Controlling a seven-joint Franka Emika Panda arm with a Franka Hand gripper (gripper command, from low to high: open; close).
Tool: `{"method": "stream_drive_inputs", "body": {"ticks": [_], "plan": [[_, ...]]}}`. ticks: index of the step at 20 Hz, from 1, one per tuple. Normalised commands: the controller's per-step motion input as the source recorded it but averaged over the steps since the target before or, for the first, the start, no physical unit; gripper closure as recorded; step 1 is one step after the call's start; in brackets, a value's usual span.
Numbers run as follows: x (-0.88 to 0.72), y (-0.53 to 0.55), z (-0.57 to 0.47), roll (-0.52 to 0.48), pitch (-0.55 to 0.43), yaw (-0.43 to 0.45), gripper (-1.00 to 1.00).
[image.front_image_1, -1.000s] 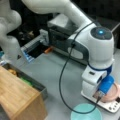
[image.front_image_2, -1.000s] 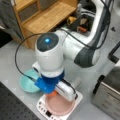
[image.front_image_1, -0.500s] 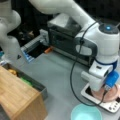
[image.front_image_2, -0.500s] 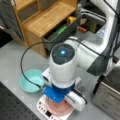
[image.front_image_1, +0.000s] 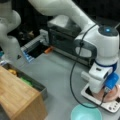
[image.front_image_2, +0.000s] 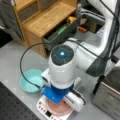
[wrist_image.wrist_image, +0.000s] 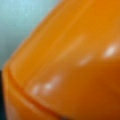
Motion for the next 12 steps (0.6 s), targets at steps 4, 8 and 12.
{"method": "stream_drive_inputs", "body": {"ticks": [4, 8, 12], "plan": [[0.19, 0.04, 0.01, -0.202, 0.039, 0.042, -1.0], [0.15, 0.05, 0.02, -0.195, 0.034, 0.036, -1.0], [0.08, 0.0, 0.06, -0.183, 0.034, 0.05, -1.0]]}}
